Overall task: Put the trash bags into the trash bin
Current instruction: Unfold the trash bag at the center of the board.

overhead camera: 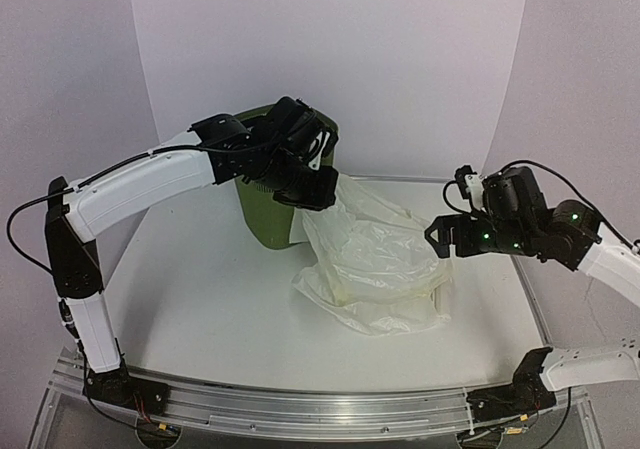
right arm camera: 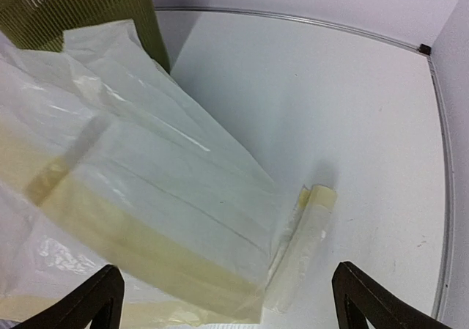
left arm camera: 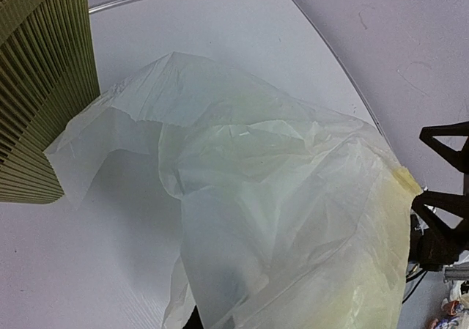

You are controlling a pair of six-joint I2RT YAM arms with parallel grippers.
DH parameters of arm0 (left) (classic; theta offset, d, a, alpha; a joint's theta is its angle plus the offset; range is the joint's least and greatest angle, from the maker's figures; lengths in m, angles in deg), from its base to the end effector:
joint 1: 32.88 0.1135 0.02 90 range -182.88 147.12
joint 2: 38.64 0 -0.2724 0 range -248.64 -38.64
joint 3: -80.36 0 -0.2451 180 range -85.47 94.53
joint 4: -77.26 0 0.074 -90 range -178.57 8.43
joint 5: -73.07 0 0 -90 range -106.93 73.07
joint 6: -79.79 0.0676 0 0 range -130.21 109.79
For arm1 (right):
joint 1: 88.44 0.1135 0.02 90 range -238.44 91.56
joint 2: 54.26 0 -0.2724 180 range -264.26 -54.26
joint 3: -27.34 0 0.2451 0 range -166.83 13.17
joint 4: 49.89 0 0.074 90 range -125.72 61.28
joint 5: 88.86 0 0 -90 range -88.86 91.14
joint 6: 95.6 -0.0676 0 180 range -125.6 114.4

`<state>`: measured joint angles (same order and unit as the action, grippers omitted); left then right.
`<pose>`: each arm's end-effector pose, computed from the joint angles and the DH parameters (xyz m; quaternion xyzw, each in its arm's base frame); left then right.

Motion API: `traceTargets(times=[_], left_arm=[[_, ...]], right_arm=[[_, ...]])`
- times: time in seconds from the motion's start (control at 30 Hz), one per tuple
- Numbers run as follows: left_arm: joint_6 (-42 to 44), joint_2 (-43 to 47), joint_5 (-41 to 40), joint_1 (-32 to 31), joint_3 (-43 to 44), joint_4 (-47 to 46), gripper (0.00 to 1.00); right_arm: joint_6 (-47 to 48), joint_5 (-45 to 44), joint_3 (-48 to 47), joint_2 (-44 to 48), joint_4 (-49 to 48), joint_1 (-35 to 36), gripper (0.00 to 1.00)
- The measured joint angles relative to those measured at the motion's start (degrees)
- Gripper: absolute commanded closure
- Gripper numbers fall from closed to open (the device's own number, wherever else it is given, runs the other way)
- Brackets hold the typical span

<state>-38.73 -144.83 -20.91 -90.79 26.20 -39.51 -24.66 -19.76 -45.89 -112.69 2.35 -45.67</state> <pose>0.2320 -0.3612 0.3600 0.2198 0.8919 -0.2464 0.3089 0.1803 0.1339 0.3248 -0.1026 0.8795 0.0842 0.4571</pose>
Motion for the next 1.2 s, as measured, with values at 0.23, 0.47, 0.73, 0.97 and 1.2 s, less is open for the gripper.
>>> traceTargets(times=[0.23, 0.47, 0.73, 0.97, 1.2], left_arm=[[1.3, -0.1, 1.5, 0.0, 0.1, -1.1, 1.0], [2.0, -0.1, 1.8, 0.0, 0.0, -3.2, 1.0], [3.9, 1.5, -3.3, 0.0, -2.4, -5.2, 1.0], [10.1, -9.0, -13.3, 0.6, 14.9, -6.6, 1.0], [19.4, -7.3, -15.1, 0.4, 10.9, -28.6, 1.0]], right_arm=[[1.1, 1.0, 2.8, -6.4, -4.2, -0.2, 0.06], [3.4, 5.6, 4.6, -15.4, -12.8, -3.6, 0.66], [10.1, 8.5, 3.4, -19.6, -19.2, -7.4, 1.0], [21.2, -12.0, -18.7, -23.7, -15.5, -7.4, 1.0], [27.4, -12.8, -32.9, -17.9, -21.7, -7.5, 1.0]])
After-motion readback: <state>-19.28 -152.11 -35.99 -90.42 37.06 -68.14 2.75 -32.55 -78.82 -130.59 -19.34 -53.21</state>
